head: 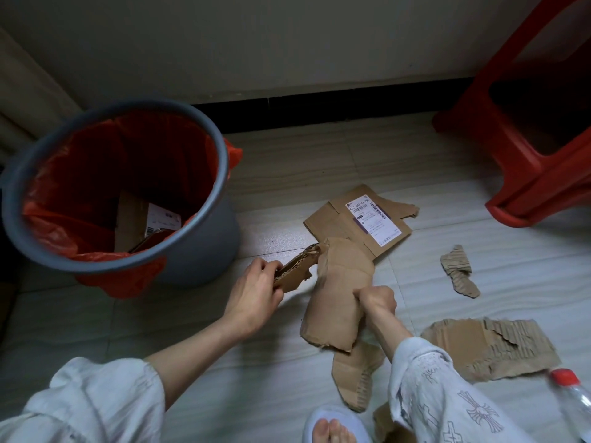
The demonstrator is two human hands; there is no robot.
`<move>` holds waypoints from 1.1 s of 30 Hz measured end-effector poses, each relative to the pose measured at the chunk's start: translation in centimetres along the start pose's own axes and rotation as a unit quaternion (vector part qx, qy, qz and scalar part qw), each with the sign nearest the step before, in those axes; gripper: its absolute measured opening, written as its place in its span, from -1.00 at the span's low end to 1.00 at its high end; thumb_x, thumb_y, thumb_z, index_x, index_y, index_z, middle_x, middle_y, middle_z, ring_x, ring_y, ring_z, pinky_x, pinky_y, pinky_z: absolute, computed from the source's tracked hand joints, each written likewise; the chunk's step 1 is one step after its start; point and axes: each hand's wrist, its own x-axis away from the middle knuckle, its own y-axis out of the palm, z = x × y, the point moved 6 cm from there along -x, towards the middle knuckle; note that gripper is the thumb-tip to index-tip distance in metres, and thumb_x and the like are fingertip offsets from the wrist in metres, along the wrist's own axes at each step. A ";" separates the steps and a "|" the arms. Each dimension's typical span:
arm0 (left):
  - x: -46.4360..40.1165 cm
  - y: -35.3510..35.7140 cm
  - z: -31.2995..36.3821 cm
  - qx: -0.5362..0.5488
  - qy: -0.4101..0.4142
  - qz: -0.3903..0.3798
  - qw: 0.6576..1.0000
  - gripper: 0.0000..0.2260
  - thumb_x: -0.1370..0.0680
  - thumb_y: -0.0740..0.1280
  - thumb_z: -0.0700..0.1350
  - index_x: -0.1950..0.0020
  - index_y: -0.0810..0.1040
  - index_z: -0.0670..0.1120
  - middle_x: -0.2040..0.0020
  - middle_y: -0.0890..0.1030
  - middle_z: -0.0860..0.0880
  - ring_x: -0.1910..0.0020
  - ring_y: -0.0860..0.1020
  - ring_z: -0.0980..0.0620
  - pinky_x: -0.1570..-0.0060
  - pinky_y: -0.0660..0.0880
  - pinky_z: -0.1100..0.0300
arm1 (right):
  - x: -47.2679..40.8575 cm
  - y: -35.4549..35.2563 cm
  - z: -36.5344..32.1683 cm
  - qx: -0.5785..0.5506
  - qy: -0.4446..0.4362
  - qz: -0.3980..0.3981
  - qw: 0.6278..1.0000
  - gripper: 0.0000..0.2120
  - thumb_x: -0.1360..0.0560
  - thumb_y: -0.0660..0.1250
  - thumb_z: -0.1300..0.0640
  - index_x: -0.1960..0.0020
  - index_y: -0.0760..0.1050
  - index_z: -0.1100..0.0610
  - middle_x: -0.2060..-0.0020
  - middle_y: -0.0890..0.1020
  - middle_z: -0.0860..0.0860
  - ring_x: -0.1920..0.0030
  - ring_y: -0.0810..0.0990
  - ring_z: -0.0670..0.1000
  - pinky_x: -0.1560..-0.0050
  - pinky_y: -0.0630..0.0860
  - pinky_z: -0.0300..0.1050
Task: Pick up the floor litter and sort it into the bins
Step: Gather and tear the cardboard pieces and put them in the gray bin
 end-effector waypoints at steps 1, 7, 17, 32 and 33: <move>0.1 -0.2 0.0 0.001 -0.001 0.004 1.000 -0.64 -0.52 0.26 -0.12 -0.32 0.37 -0.03 -0.19 0.39 -0.06 -0.15 0.44 -0.07 -0.08 0.39 0.11 | 0.0 0.0 -0.1 -0.028 -0.008 0.000 1.000 -0.76 -0.43 0.39 0.18 -0.08 0.55 0.23 -0.11 0.58 0.20 -0.14 0.53 0.23 -0.18 0.50 0.05; 0.1 -1.9 1.6 0.065 0.001 0.058 0.996 -0.63 -0.49 0.28 -0.14 -0.29 0.39 -0.01 -0.12 0.39 -0.05 -0.10 0.46 -0.09 -0.06 0.41 0.11 | 1.4 -2.3 -4.1 -0.221 -0.118 0.000 0.968 -0.93 -0.43 0.40 0.26 0.09 0.56 0.19 0.18 0.56 0.08 0.18 0.47 0.02 0.07 0.40 -0.15; -0.5 -16.5 8.9 0.210 0.138 0.328 0.911 -0.60 -0.44 0.40 -0.27 -0.26 0.49 -0.13 -0.01 0.44 -0.04 0.04 0.42 0.09 0.06 0.30 0.38 | 8.7 -7.3 -15.0 -0.373 -0.277 0.022 0.886 -0.90 -0.49 0.35 0.26 0.01 0.48 0.21 0.33 0.53 -0.03 0.33 0.50 -0.06 0.28 0.46 -0.34; 2.0 -23.4 -10.0 0.245 -0.182 0.324 0.896 -0.74 -0.52 0.31 -0.14 -0.20 0.51 -0.14 -0.11 0.59 -0.16 -0.12 0.53 -0.14 -0.05 0.44 0.07 | 23.3 0.0 -24.3 -0.432 -0.371 -0.116 0.814 -0.92 -0.50 0.33 0.27 0.09 0.47 0.11 0.13 0.60 0.10 0.08 0.59 0.08 0.03 0.59 0.05; 2.0 -22.9 -10.6 0.236 -0.194 0.299 0.904 -0.73 -0.52 0.32 -0.13 -0.21 0.50 -0.14 -0.12 0.58 -0.16 -0.12 0.53 -0.14 -0.03 0.43 0.08 | 23.7 0.6 -24.3 -0.420 -0.376 -0.118 0.818 -0.89 -0.49 0.34 0.26 0.14 0.47 0.08 0.16 0.61 0.08 0.08 0.60 0.08 -0.02 0.58 0.11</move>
